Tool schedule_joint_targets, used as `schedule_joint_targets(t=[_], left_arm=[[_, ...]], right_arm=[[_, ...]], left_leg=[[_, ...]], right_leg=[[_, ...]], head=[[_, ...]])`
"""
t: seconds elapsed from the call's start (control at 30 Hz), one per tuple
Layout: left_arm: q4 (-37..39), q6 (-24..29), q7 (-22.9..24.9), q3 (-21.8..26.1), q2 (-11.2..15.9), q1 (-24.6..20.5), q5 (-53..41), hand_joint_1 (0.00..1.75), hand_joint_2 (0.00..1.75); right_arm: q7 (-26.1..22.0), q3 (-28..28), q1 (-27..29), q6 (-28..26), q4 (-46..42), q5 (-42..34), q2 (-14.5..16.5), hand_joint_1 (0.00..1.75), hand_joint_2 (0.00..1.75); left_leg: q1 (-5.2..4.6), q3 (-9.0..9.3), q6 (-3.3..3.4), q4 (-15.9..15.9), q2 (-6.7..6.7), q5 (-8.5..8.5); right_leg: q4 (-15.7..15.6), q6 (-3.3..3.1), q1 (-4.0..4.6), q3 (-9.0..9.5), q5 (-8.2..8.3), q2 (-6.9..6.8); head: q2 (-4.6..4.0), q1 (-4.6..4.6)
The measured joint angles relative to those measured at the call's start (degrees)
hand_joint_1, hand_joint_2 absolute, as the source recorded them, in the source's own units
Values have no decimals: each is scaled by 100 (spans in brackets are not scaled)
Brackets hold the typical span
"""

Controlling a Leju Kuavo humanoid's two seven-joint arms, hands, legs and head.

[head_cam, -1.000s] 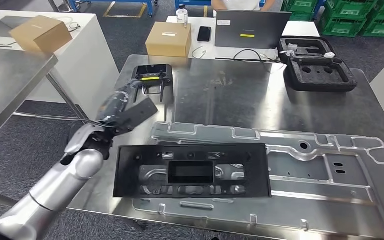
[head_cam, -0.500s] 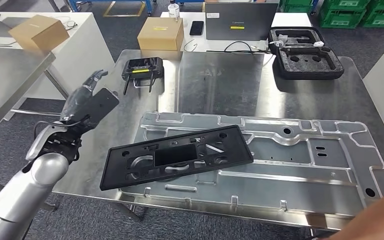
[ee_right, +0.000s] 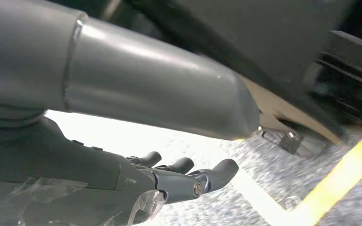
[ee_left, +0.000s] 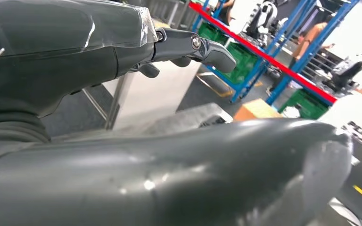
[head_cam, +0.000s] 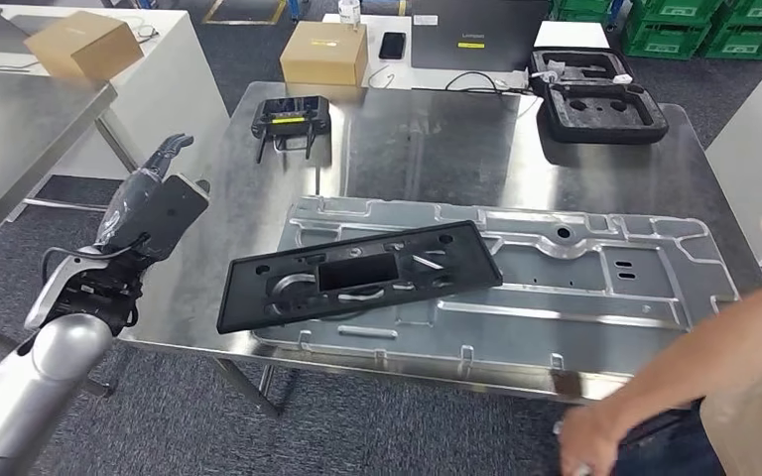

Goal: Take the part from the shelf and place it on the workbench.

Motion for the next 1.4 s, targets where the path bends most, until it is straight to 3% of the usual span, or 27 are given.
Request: schedule_joint_targets(t=[0.07,0.1,0.2,0.27,0.33,0.37,0.4,0.47,0.5,0.57,0.6,0.67,0.7,0.77,0.83,0.87,0.9,0.93,1.0,1.03,1.1,1.13,1.2,1.27,1.33,1.37,1.4], left_arm=[[-63,11,1,50,68,13,48,0,0],[-90,25,5,80,112,23,69,0,0],[-152,85,43,154,266,117,153,0,0],[-209,145,88,231,405,223,207,0,0],[-279,227,114,345,550,361,272,0,0],[-316,264,122,405,622,450,309,0,0],[-356,292,130,466,697,548,344,0,0],[-448,325,143,606,843,719,406,0,0],[-503,344,145,687,913,785,430,0,0],[-618,392,146,861,1041,892,474,0,0],[-671,421,147,948,1103,953,496,0,0],[-762,477,163,1118,1227,1106,531,0,0],[-802,501,172,1196,1283,1189,543,0,0],[-885,547,182,1351,1376,1360,551,0,0],[-965,591,187,1502,1463,1551,554,0,0],[-1002,606,191,1572,1508,1658,555,0,0],[-1038,621,197,1642,1554,1765,554,0,0],[-1073,634,205,1710,1599,1875,552,0,0],[-1136,656,225,1870,1712,2088,526,0,0],[-1167,661,244,1953,1774,2182,493,0,0],[-1220,628,300,2112,1896,2343,398,0,0],[-1238,602,339,2180,1952,2421,352,0,0],[-1251,562,400,2304,2053,2611,305,0,0],[-1252,562,415,2425,2141,2803,305,0,0],[-1256,568,410,2550,2206,2949,313,0,0],[-1259,573,408,2609,2227,3022,316,0,0],[-1261,578,407,2660,2244,3096,320,0,0]], right_arm=[[20,-14,2,-66,1,8,-49,0,0],[21,-19,2,-114,1,4,-81,0,0],[22,-49,-1,-248,3,-59,-221,0,0],[42,-87,-16,-367,4,-119,-362,0,0],[60,-135,-24,-548,5,-208,-535,0,0],[61,-168,-23,-643,6,-261,-622,0,0],[56,-207,-25,-735,7,-313,-708,0,0],[30,-297,-31,-895,7,-411,-869,0,0],[8,-343,-39,-965,6,-454,-946,0,0],[-44,-434,-53,-1092,5,-526,-1077,0,0],[-69,-478,-59,-1139,4,-553,-1135,0,0],[-112,-561,-52,-1217,4,-593,-1238,0,0],[-143,-602,-46,-1261,4,-614,-1285,0,0],[-241,-678,-30,-1369,4,-655,-1354,0,0],[-348,-751,-22,-1475,4,-694,-1392,0,0],[-383,-787,-15,-1514,4,-705,-1403,0,0],[-415,-822,-7,-1540,4,-713,-1412,0,0],[-437,-854,2,-1557,4,-717,-1421,0,0],[-474,-918,21,-1566,4,-745,-1429,0,0],[-489,-947,29,-1567,4,-756,-1432,0,0],[-515,-999,55,-1568,4,-767,-1432,0,0],[-524,-1017,71,-1563,3,-767,-1423,0,0],[-540,-1046,116,-1542,0,-766,-1379,0,0],[-549,-1076,154,-1527,-2,-767,-1333,0,0],[-539,-1099,189,-1514,-2,-767,-1294,0,0],[-531,-1104,212,-1503,-2,-766,-1270,0,0],[-522,-1107,234,-1492,-2,-765,-1247,0,0]], left_leg=[[8,-129,-63,124,9,46],[0,-168,-89,155,13,85],[18,-241,-146,193,17,127],[45,-417,-212,646,14,-304],[66,-651,-283,1497,11,-878],[76,-705,-302,1839,12,-1018],[88,-666,-314,1996,12,-1028],[111,-271,-311,1644,13,-786],[119,60,-297,1211,14,-668],[92,662,-250,315,12,-634],[68,809,-225,59,8,-659],[40,816,-175,-87,3,-616],[38,768,-142,-108,5,-546],[43,652,-63,-147,10,-396],[16,493,-3,-143,10,-263],[-4,405,13,-138,10,-194],[-21,313,20,-128,10,-125],[-34,218,18,-112,10,-60],[-44,40,-10,-54,10,50],[-51,-38,-32,-7,9,90],[-60,-138,-83,62,16,180],[-62,-164,-109,70,21,234],[-38,-199,-164,69,27,284],[-1,-318,-245,375,21,-95],[33,-520,-331,1135,18,-750],[50,-597,-362,1549,18,-955],[66,-613,-383,1847,18,-1009]], right_leg=[[-693,-6,-3,430,-9,24],[-857,-41,12,508,-51,36],[-924,-221,20,441,55,29],[-946,-313,-3,323,177,10],[-948,-353,-4,180,293,3],[-948,-359,-6,112,345,2],[-947,-358,-9,48,395,1],[-947,-335,-14,-66,493,0],[-947,-312,-15,-108,539,0],[-960,-247,-12,-157,629,3],[-982,-208,-16,-167,681,4],[-1054,-119,-27,-186,791,4],[-1045,-89,-33,-216,759,-2],[-713,-74,-30,-356,345,-19],[83,-94,-19,-568,-303,-31],[491,-100,-6,-639,-482,-32],[771,-106,9,-643,-507,-32],[855,-117,27,-554,-390,-32],[394,-147,49,-73,-69,-29],[-63,-160,62,276,-21,-24],[-851,-199,93,799,-145,-13],[-1050,-227,115,906,-195,-9],[-1103,-314,117,854,-138,-15],[-1111,-404,96,729,-2,-40],[-1107,-444,92,552,143,-68],[-1103,-444,92,456,215,-77],[-1100,-440,91,359,285,-82]], head=[[0,2],[0,-1],[0,-13],[0,-25],[0,-34],[0,-36],[1,-36],[1,-36],[0,-36],[0,-36],[0,-35],[0,-32],[0,-32],[0,-23],[0,-11],[0,-7],[0,-4],[0,-3],[0,-3],[0,-3],[0,-7],[0,-9],[0,-14],[0,-21],[0,-26],[0,-27],[0,-27]])
